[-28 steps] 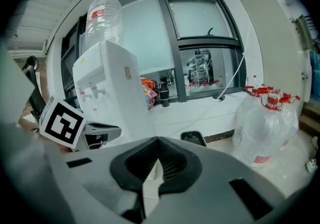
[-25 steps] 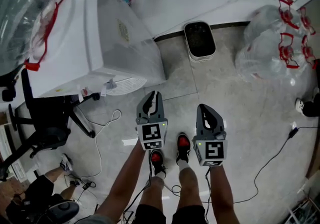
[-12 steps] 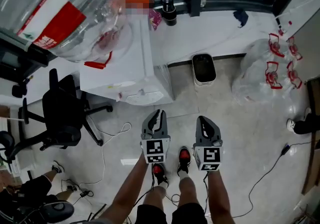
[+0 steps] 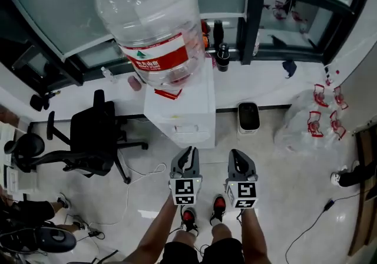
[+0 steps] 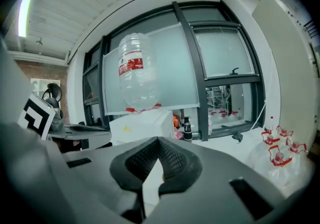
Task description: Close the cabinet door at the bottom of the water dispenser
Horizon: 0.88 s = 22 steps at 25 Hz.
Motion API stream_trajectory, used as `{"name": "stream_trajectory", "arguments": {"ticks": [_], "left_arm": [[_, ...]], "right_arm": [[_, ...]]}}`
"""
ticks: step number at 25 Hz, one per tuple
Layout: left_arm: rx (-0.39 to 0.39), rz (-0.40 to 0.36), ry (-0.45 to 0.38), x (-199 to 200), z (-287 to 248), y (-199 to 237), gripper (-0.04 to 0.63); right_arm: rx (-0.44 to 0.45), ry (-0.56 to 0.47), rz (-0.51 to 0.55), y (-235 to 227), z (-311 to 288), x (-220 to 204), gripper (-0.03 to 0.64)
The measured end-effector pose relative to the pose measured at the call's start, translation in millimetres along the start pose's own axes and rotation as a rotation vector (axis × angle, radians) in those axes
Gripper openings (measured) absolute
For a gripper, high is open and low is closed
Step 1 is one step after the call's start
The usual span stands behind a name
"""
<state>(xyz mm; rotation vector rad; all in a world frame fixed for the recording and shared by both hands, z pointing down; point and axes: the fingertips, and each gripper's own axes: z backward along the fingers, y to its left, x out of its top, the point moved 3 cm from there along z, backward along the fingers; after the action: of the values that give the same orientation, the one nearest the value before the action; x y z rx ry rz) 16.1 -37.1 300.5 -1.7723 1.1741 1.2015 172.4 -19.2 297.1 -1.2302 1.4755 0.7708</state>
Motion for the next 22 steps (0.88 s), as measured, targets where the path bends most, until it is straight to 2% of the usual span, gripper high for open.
{"name": "stream_trajectory", "arguments": {"ticks": [7,13,22], "left_arm": [[0.057,0.018,-0.057,55.7,71.5,42.6,0.061],[0.109,0.016,-0.095,92.0,133.3,84.6,0.06],[0.086,0.001,-0.132,113.6,219.7,110.9,0.06]], "right_arm": [[0.066,-0.065,0.058,59.8,21.0,71.9,0.014],[0.113,-0.111,0.089,116.2,45.8,116.7,0.014],[0.132,-0.166,0.136,182.4,100.0,147.9,0.014]]}}
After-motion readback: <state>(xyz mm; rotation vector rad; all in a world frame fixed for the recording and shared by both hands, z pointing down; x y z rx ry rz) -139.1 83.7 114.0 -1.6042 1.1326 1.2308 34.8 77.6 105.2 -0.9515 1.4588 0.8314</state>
